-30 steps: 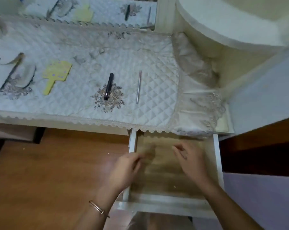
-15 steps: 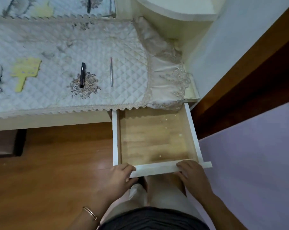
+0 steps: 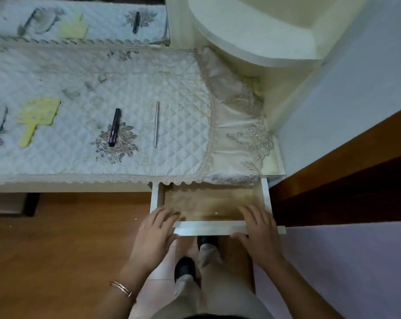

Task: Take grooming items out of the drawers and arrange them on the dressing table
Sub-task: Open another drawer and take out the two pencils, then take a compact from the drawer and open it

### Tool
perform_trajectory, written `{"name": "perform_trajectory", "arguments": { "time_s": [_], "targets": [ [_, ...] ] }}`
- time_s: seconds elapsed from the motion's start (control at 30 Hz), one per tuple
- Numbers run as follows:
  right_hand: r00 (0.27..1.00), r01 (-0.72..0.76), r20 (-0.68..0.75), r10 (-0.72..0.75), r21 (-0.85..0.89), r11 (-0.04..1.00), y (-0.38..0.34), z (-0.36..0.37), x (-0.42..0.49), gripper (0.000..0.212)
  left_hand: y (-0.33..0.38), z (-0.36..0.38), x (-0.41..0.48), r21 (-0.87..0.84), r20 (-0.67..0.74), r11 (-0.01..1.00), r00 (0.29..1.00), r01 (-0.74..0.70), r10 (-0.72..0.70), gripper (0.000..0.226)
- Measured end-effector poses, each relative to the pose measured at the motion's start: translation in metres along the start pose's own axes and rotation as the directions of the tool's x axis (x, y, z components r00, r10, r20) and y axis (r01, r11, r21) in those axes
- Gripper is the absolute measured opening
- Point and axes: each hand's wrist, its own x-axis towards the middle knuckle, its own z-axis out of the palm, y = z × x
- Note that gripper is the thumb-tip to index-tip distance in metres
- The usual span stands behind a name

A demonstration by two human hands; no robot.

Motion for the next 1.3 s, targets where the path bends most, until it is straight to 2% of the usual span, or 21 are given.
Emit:
{"name": "perform_trajectory", "arguments": {
  "time_s": [0.13,0.23,0.37,0.53,0.63,0.8,0.93,1.0,1.1,1.2,1.3],
  "targets": [
    [0.994,0.001,-0.108,-0.006,-0.05,0.999,-0.002,-0.005,0.054,0.096,-0.006,-0.006,0.047,0.029,-0.034,0.996,0.996,0.084,-0.083,0.066],
    [0.987,0.003,-0.16,-0.016,-0.079,0.997,-0.004,-0.007,0.088,0.094,-0.01,-0.01,0.078,-0.001,-0.036,0.991,0.991,0.131,-0.131,0.075],
    [0.962,0.034,-0.266,-0.057,-0.091,0.995,-0.002,-0.003,0.111,0.075,-0.006,-0.014,0.101,0.009,-0.115,0.974,0.968,0.227,-0.224,0.05],
    [0.948,0.014,-0.313,-0.062,-0.155,0.988,-0.001,0.001,0.121,0.061,0.003,-0.012,0.113,-0.071,-0.161,0.935,0.921,0.347,-0.354,0.054],
    [0.943,0.052,-0.316,-0.102,-0.164,0.985,0.003,0.001,0.12,0.06,0.006,-0.012,0.109,-0.045,-0.163,0.936,0.922,0.35,-0.352,0.046],
    [0.973,0.045,-0.222,-0.066,-0.1,0.994,0.0,-0.008,0.116,0.062,0.004,-0.005,0.093,-0.006,-0.107,0.955,0.95,0.295,-0.294,0.051],
    [0.993,0.055,-0.102,-0.065,-0.096,0.994,-0.004,-0.016,0.105,0.065,0.0,-0.013,0.062,-0.139,-0.052,0.958,0.965,0.249,-0.258,0.052],
    [0.998,0.054,-0.027,-0.055,-0.067,0.996,-0.008,-0.021,0.094,0.065,0.001,-0.019,0.039,-0.317,-0.019,0.89,0.936,0.327,-0.351,0.042],
    [0.999,-0.023,0.03,0.024,-0.014,1.0,-0.019,-0.019,0.062,0.068,-0.002,-0.022,-0.016,-0.531,0.193,0.644,0.818,0.551,-0.542,0.028],
    [0.996,-0.072,0.05,0.073,-0.008,0.997,-0.039,-0.009,0.011,0.07,-0.014,-0.005,-0.105,-0.529,0.381,0.506,0.724,0.681,-0.575,0.029],
    [0.958,-0.122,0.267,0.108,0.036,0.992,-0.071,0.015,-0.051,0.062,-0.027,0.018,-0.213,-0.49,0.515,0.376,0.609,0.786,-0.602,0.022]
  ]
}}
